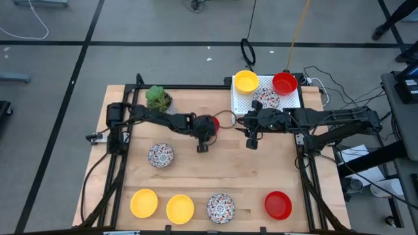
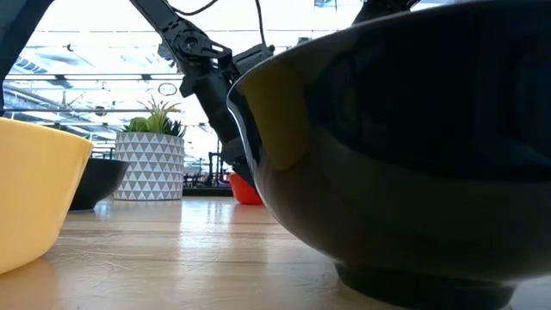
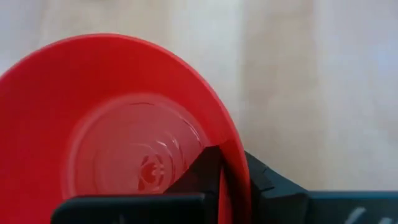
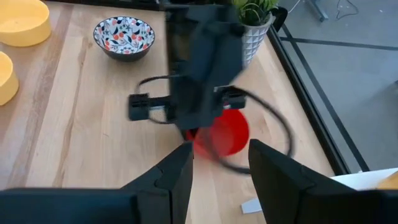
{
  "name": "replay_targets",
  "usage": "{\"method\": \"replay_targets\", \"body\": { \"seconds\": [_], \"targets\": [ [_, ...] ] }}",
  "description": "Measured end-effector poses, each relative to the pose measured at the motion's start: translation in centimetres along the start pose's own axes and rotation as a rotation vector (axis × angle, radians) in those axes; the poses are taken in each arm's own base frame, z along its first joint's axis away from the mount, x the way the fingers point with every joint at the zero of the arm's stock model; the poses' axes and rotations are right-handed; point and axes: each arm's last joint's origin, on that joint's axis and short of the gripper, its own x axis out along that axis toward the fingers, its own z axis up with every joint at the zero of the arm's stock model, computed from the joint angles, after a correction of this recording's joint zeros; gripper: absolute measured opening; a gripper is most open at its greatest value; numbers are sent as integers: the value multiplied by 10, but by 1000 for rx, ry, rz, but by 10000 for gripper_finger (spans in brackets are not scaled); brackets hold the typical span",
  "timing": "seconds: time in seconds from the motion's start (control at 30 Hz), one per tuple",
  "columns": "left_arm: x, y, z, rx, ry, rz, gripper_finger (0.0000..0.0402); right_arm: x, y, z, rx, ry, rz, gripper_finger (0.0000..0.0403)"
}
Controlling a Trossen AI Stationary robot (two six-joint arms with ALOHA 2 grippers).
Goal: Pick & Place Mini bowls
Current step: Stack the top red bowl on top of the red bowl on the shelf
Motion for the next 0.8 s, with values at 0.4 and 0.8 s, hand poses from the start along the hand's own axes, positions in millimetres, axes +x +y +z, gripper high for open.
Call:
{"method": "replay_targets", "body": {
  "seconds": [0.4, 0.8],
  "targets": [
    [-6, -92, 27, 201, -260, -123, 26, 0, 0, 0, 15, -5, 0, 141],
    [13, -101, 29, 148, -339, -127, 8, -3, 11, 1, 116, -9, 41, 141]
  ]
}}
